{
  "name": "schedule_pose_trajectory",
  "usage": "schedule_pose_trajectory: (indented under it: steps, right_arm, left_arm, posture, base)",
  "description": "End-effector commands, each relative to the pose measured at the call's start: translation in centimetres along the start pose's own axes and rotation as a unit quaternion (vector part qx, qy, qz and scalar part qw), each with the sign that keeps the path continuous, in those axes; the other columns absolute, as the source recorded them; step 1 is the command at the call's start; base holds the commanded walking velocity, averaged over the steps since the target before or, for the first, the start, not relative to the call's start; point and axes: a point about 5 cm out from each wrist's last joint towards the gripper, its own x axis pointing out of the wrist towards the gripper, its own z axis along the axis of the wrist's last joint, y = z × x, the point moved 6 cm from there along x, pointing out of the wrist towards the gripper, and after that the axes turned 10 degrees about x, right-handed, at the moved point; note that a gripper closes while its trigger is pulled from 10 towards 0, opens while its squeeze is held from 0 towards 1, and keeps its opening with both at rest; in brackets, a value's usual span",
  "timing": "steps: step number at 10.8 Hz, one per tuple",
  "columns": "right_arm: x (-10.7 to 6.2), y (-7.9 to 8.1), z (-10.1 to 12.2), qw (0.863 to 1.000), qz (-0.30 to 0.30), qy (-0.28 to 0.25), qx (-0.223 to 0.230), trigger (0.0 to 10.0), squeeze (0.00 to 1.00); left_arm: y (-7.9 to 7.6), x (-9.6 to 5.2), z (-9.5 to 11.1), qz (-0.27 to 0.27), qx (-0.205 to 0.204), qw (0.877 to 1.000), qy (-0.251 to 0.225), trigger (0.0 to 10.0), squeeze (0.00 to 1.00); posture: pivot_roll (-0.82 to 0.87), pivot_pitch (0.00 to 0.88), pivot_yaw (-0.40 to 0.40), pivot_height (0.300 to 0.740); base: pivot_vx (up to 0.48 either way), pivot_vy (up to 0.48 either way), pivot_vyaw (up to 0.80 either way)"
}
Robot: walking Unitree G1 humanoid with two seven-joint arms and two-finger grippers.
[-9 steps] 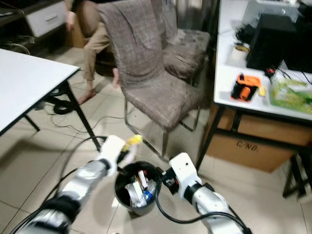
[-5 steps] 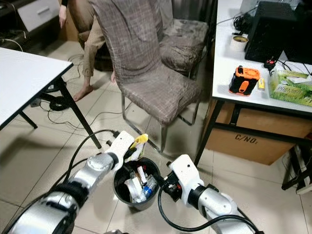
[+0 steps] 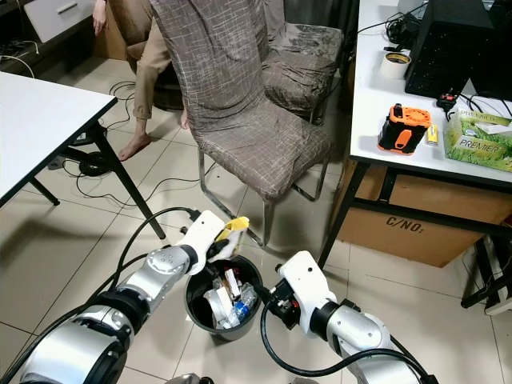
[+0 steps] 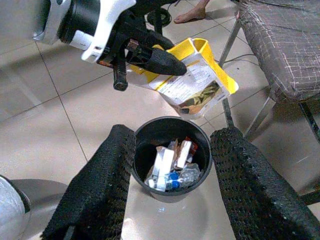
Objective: Picking trash to rubbish bin
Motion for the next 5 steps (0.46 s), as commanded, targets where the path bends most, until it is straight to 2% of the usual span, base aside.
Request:
schedule_pose_trajectory:
  steps: [1,5]
  right_arm:
    - [-0.07,-0.24,0.18,1.000,-0.004,0.003,-0.010,10.0,0.00]
    - [0.06,-0.33,0.27,1.000,-0.010,0.001,-0.011,10.0,0.00]
  left_arm:
    - [0.12,0.05,0.26,-0.002,0.007,1.000,-0.002,10.0,1.00]
    - [-0.17,0.15,0.48,-0.009,0.001,1.000,-0.008,10.0,1.00]
  posture:
    - [-0.18,0.108,0.021,0.740]
    - [-0.18,0.108,0.030,0.740]
  base:
    - [0.000,0.000,0.00]
    - [0.000,0.000,0.00]
